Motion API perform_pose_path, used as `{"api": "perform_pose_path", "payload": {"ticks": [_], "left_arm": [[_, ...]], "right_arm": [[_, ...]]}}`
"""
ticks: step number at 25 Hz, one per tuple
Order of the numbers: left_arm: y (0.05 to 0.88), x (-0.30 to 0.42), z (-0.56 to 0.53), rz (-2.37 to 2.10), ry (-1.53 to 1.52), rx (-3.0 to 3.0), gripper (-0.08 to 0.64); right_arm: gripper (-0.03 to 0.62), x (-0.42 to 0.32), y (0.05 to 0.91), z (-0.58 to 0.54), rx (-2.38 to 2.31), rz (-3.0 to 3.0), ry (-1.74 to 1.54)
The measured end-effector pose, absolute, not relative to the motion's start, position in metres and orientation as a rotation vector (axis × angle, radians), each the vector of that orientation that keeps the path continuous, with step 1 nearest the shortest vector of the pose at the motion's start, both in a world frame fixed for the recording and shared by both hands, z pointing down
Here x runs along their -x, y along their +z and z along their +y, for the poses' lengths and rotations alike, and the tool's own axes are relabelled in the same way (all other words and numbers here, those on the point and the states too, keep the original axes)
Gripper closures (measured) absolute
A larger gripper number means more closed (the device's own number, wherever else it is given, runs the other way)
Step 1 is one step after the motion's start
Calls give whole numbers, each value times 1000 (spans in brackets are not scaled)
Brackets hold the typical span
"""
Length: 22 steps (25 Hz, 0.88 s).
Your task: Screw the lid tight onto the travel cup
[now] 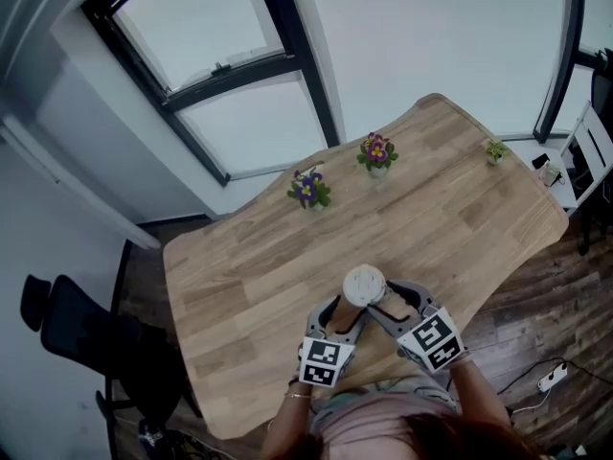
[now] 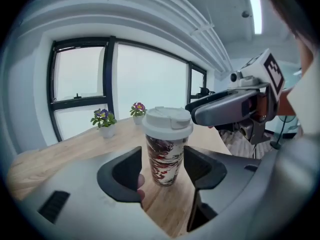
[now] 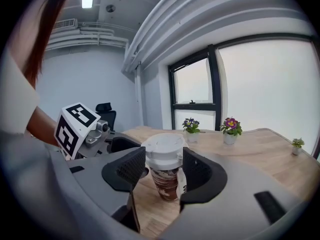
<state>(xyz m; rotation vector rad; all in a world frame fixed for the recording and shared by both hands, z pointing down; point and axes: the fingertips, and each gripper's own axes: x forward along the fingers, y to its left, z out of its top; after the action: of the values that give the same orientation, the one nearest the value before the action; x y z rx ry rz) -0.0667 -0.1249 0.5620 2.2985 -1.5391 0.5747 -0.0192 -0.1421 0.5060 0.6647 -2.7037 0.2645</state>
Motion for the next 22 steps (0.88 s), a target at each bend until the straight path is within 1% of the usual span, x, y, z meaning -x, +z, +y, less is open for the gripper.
{"api": "perform_pose_path", "payload": {"ticks": [1, 3, 5, 10, 14, 17, 22], "left_arm": [[559, 68, -124, -1565, 566, -2288, 314], [552, 73, -123, -1607, 548, -2269, 329], [548, 78, -122, -1638, 531, -2247, 364], [541, 79, -115, -1661, 525, -2237, 424], [534, 78, -109, -1633, 514, -2257, 448], [525, 79, -100, -1626, 504, -2279, 485], [499, 82, -86, -1648, 442, -2302, 525]], "right_arm": [[373, 17, 505, -143, -678, -2710, 272], [418, 14, 503, -146, -715, -2722, 288], [425, 11, 502, -149, -741, -2731, 302], [433, 4, 498, -146, -802, -2734, 312], [462, 1, 493, -141, -872, -2730, 311], [483, -2, 487, -135, -948, -2718, 322], [542, -13, 474, -124, -1067, -2707, 338]]}}
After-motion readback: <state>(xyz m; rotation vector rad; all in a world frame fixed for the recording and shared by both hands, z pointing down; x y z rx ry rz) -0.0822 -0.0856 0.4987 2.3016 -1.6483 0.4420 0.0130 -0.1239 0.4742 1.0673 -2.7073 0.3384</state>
